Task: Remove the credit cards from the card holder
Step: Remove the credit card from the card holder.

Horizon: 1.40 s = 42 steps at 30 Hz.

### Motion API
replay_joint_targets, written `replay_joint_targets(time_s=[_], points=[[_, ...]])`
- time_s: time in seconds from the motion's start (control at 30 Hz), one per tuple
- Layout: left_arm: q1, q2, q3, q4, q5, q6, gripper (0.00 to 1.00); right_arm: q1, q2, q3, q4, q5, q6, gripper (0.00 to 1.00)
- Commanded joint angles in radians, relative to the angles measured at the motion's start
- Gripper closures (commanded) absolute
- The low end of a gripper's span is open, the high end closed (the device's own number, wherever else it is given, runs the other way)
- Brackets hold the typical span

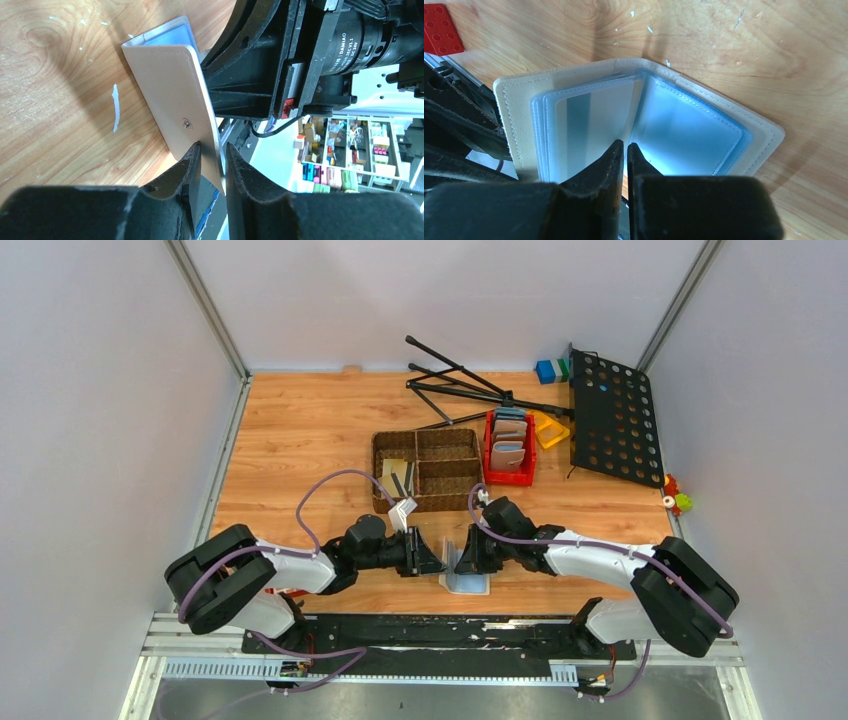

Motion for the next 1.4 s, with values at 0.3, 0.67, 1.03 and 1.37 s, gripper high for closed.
replay_joint_targets(time_s=[0.3,0.67,1.03,1.37], points=[[0.001,0.020,0.027,0.004,0.010,0.022,0.67,0.004,-0.010,0.006,0.018,0.001,-0.014,0.91],[0.002,0.008,0.040,-0.036,0.007,0.038,0.70,0.004,-0.006,0.008,0.018,-0.002,-0.017,0.92],[0.000,-0.057,0.084,-0.232,-0.043,0.123,0.73,0.003,-0.042,0.003,0.009,-0.005,-0.031,0.84],[-0.001,-0.074,0.091,-0.262,-0.048,0.134,0.81,0.002,-0.221,-0.042,0.020,0.021,-0.005,0.56]])
